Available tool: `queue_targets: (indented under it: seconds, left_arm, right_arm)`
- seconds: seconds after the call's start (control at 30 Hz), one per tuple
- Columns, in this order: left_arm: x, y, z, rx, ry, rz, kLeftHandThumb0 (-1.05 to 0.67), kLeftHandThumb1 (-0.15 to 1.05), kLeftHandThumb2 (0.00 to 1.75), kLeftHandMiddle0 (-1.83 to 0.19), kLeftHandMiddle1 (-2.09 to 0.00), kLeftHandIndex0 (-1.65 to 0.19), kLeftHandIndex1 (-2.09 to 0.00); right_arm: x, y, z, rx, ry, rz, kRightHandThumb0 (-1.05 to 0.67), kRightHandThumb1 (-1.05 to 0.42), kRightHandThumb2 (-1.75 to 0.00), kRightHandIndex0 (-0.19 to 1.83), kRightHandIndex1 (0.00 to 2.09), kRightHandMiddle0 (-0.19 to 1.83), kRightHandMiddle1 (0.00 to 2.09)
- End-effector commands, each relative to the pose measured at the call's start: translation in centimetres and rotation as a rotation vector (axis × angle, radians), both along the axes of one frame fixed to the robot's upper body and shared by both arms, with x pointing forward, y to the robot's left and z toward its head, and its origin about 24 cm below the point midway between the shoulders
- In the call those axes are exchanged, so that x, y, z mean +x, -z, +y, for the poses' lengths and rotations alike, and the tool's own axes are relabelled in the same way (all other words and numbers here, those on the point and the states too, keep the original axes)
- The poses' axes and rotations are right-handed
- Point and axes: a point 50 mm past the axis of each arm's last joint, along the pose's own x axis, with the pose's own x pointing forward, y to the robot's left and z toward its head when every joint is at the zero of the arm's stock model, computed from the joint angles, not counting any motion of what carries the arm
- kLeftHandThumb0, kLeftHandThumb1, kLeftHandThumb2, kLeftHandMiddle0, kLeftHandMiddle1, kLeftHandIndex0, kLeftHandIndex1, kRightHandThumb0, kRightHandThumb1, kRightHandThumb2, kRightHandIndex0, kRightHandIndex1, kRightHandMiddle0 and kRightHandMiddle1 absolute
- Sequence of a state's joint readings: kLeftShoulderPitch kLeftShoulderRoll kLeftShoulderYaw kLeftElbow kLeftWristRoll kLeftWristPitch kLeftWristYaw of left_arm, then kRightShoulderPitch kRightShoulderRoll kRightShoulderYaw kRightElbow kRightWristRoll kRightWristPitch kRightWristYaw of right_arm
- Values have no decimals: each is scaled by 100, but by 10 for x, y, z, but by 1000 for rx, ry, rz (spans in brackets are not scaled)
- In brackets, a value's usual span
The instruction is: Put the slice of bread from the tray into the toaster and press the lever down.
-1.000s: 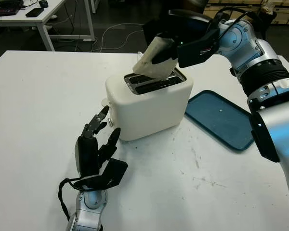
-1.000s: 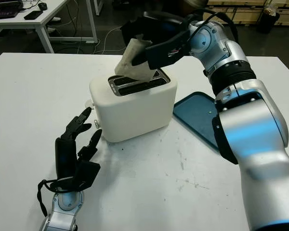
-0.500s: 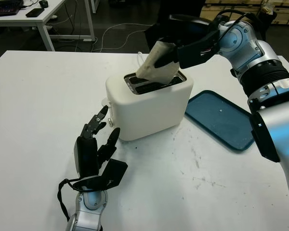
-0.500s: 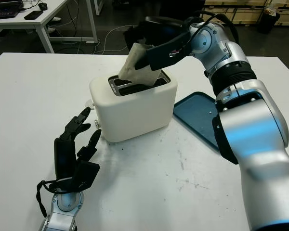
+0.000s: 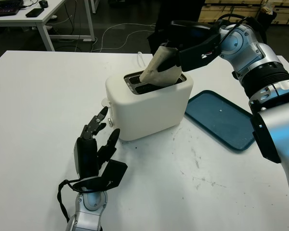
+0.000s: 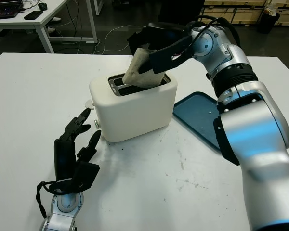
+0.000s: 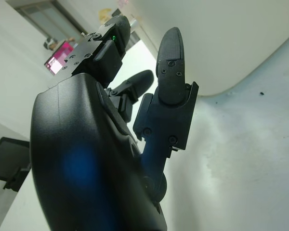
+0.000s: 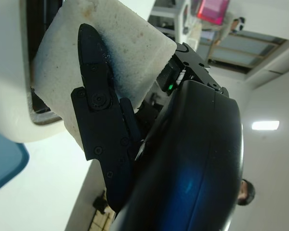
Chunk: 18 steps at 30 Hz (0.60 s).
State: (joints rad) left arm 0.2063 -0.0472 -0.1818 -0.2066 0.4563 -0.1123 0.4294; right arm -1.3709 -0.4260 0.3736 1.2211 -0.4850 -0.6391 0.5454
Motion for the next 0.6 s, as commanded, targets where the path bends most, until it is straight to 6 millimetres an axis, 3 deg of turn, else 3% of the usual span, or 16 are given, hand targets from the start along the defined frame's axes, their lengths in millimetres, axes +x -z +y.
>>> queue_targets:
  seconds: [0.0,0.57]
  left_arm:
    - [-1,-2,-4,-19,-3,-2,-48,92,26,-32,-97,-55,-1]
    - [-3,0,-6,-26,-7,6,-49,92,26,-32,-97,-55,0]
  right_arm:
    - [1,4,-5,-31,20,-17,-43,-92,-25,103,175,81,175]
    - [-4,27,6,-132,-59,5,-44,-92,-21,113,175,89,175]
